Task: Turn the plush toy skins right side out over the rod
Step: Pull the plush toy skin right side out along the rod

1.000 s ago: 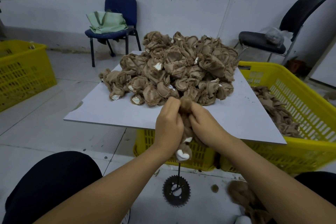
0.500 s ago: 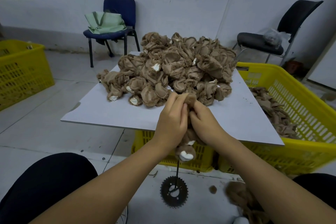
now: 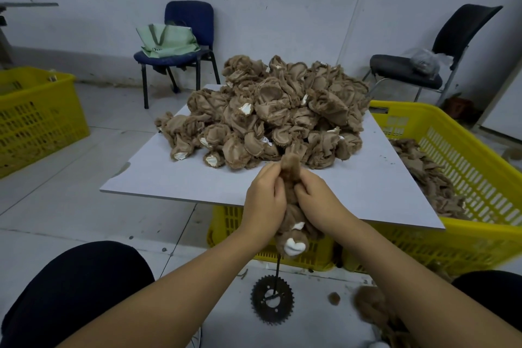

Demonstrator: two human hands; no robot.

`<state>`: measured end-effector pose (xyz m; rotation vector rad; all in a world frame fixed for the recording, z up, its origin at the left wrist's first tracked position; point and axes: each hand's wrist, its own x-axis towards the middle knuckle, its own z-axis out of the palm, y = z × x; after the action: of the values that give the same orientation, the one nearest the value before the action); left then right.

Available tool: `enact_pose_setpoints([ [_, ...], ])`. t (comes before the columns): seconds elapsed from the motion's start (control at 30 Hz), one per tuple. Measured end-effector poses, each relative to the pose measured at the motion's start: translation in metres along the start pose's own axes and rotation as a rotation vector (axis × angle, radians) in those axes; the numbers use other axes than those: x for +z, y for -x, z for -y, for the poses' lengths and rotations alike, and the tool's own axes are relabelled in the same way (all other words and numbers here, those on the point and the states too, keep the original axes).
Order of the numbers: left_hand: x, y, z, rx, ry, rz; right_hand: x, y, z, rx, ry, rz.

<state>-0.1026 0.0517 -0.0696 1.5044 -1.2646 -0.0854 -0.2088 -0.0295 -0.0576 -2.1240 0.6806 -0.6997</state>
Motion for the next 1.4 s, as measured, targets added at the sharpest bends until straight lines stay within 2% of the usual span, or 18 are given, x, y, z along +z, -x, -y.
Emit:
enact_pose_setpoints([
  [0.17, -0.009, -0.013, -0.013, 0.199, 0.020, -0.080, -0.009, -0.005, 0.019, -0.120, -0.092, -0.070],
  [0.23, -0.008, -0.015, -0.013, 0.220, 0.019, -0.079, -0.010, -0.006, 0.020, -0.129, -0.128, -0.066],
  [0.43, -0.003, -0.015, -0.010, -0.012, 0.129, -0.072, -0.002, -0.009, 0.016, -0.092, -0.098, -0.040],
  [0.5, -0.002, -0.013, -0.004, -0.136, 0.059, -0.027, 0.004, -0.008, 0.007, -0.048, -0.007, -0.012],
  [0.57, 0.002, -0.006, 0.003, -0.286, -0.069, 0.102, 0.014, -0.001, -0.005, 0.033, 0.082, 0.055],
  [0.63, 0.004, 0.001, 0.009, -0.350, -0.118, 0.144, 0.022, 0.005, -0.010, 0.077, 0.079, 0.098],
  [0.77, 0.001, -0.003, 0.007, -0.297, -0.114, 0.064, 0.017, -0.003, -0.004, 0.073, 0.121, 0.109],
  [0.9, -0.004, -0.007, -0.008, -0.073, -0.014, -0.034, 0.003, -0.007, 0.012, -0.033, 0.044, 0.014],
  [1.0, -0.005, -0.015, -0.008, 0.060, -0.127, 0.017, -0.001, -0.015, 0.012, -0.092, 0.080, -0.003],
  [1.03, -0.005, -0.014, -0.006, 0.008, -0.152, 0.036, 0.001, -0.015, 0.008, -0.071, 0.090, 0.009],
  [1.13, 0.003, -0.006, -0.002, -0.337, -0.200, 0.151, 0.018, -0.006, -0.011, 0.067, 0.108, 0.108],
  [1.17, 0.004, -0.003, -0.003, -0.371, -0.245, 0.180, 0.023, -0.003, -0.016, 0.090, 0.098, 0.129],
  [1.3, 0.001, -0.009, -0.004, -0.364, -0.293, 0.142, 0.020, -0.008, -0.011, 0.096, 0.120, 0.117],
  [1.4, -0.006, -0.009, -0.018, -0.222, -0.224, 0.034, 0.010, -0.011, 0.004, 0.021, 0.074, 0.069],
])
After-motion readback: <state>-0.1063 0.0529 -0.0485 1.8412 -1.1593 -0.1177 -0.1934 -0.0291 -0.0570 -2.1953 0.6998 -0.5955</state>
